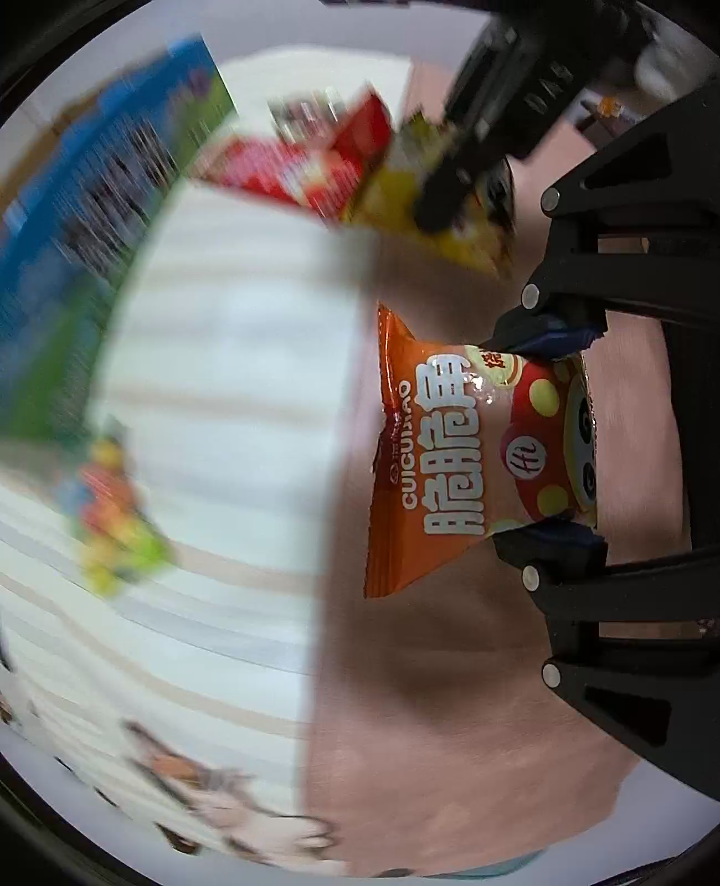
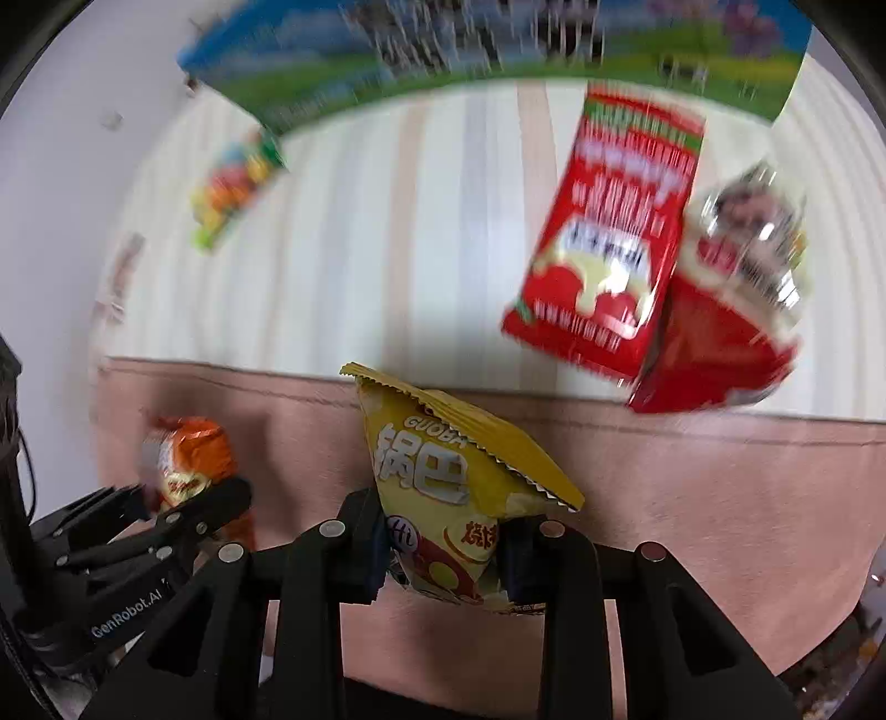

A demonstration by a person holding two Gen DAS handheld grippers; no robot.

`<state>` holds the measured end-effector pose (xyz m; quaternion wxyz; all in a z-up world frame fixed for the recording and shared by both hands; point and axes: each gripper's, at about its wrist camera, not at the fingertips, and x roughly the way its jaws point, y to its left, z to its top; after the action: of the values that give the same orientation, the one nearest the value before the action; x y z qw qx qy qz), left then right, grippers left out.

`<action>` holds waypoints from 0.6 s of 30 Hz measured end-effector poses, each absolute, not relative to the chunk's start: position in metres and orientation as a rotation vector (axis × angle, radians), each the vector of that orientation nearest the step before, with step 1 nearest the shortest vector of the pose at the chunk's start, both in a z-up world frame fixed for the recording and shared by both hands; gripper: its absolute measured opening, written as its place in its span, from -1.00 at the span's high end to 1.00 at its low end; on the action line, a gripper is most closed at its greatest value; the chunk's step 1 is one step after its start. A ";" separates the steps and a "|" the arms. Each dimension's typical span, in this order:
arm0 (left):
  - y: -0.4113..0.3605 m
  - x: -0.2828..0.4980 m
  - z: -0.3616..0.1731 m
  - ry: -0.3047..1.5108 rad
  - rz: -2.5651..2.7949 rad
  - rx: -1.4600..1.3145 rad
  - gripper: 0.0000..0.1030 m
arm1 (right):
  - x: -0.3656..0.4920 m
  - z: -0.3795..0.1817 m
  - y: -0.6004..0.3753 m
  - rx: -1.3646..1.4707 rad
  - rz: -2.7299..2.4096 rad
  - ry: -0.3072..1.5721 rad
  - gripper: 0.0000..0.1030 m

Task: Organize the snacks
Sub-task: 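Carry both chip bags into the cardboard box and open both tools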

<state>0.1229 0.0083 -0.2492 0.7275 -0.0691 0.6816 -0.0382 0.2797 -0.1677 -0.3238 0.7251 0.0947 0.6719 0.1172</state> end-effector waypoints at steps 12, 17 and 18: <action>-0.056 0.254 -0.099 1.241 -0.326 -0.013 0.14 | 0.372 -0.164 -0.212 0.244 0.244 1.170 0.37; -0.082 0.315 -0.096 1.246 -0.338 -0.016 0.14 | 0.429 -0.148 -0.232 0.219 0.190 1.152 0.37; -0.082 0.328 -0.099 1.265 -0.337 -0.023 0.14 | 0.439 -0.151 -0.236 0.213 0.183 1.165 0.37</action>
<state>0.3275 -0.0824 -0.0989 0.7934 -0.0106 0.5882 -0.1565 0.4387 -0.2356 -0.1510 0.8259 0.1003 0.5481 0.0860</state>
